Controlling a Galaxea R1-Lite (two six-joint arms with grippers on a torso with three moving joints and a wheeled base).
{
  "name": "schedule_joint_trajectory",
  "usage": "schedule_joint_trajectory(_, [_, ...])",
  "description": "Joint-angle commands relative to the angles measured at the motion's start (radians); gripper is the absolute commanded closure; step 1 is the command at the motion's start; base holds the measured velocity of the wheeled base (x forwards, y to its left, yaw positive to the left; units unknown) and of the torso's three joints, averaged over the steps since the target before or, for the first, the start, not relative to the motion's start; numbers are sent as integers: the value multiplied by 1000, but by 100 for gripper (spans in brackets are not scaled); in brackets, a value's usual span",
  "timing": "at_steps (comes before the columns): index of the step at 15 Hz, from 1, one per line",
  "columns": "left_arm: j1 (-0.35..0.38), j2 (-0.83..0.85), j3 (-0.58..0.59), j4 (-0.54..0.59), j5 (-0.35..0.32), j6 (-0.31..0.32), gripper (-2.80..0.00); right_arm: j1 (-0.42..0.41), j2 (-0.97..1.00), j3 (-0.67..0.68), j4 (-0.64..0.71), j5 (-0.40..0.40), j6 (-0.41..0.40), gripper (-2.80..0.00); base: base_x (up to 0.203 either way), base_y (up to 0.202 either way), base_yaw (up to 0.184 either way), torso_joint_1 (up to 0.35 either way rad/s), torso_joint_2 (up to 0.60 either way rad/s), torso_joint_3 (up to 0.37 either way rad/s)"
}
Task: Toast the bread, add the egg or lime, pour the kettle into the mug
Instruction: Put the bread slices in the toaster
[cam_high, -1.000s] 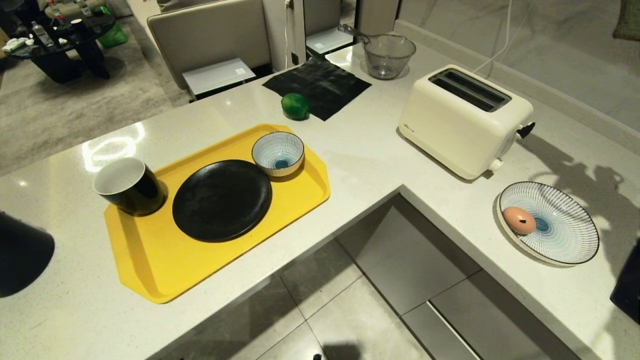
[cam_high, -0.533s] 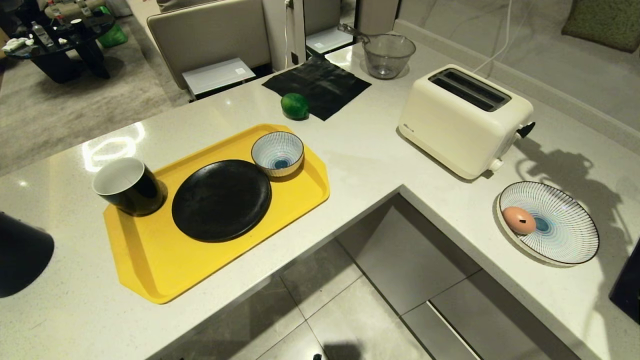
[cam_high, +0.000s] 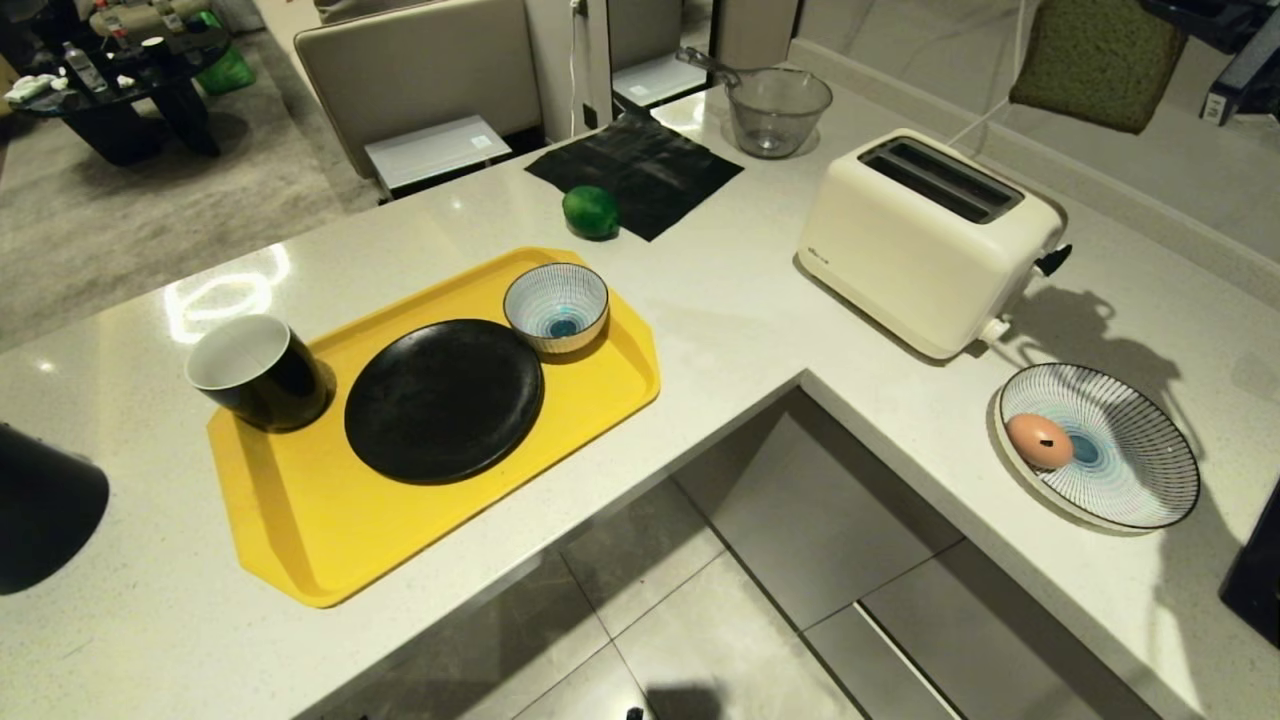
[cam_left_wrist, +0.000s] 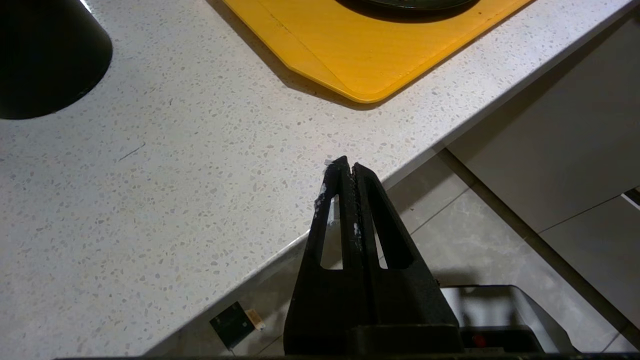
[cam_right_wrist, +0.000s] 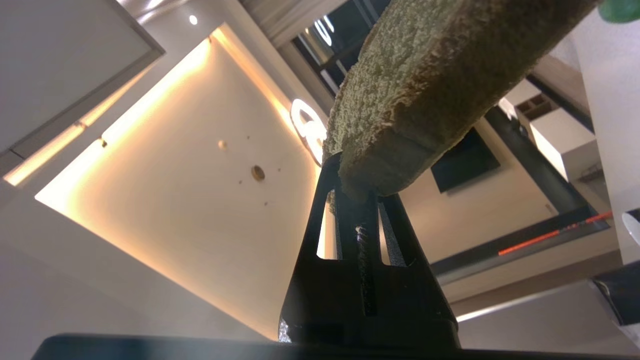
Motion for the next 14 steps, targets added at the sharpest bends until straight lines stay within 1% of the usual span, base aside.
schedule_joint_trajectory(1, [2, -1, 0, 0, 0, 0, 0, 37, 7, 4, -18, 5, 13, 0, 0, 0, 0, 0, 0, 0])
schedule_joint_trajectory(5, [0, -1, 0, 0, 0, 0, 0, 84, 30, -6, -24, 6, 11, 0, 0, 0, 0, 0, 0, 0])
schedule_joint_trajectory(8, [0, -1, 0, 0, 0, 0, 0, 108, 61, -1, -81, 5, 21, 0, 0, 0, 0, 0, 0, 0])
schedule_joint_trajectory(14, [0, -1, 0, 0, 0, 0, 0, 123, 110, -20, -88, 6, 21, 0, 0, 0, 0, 0, 0, 0])
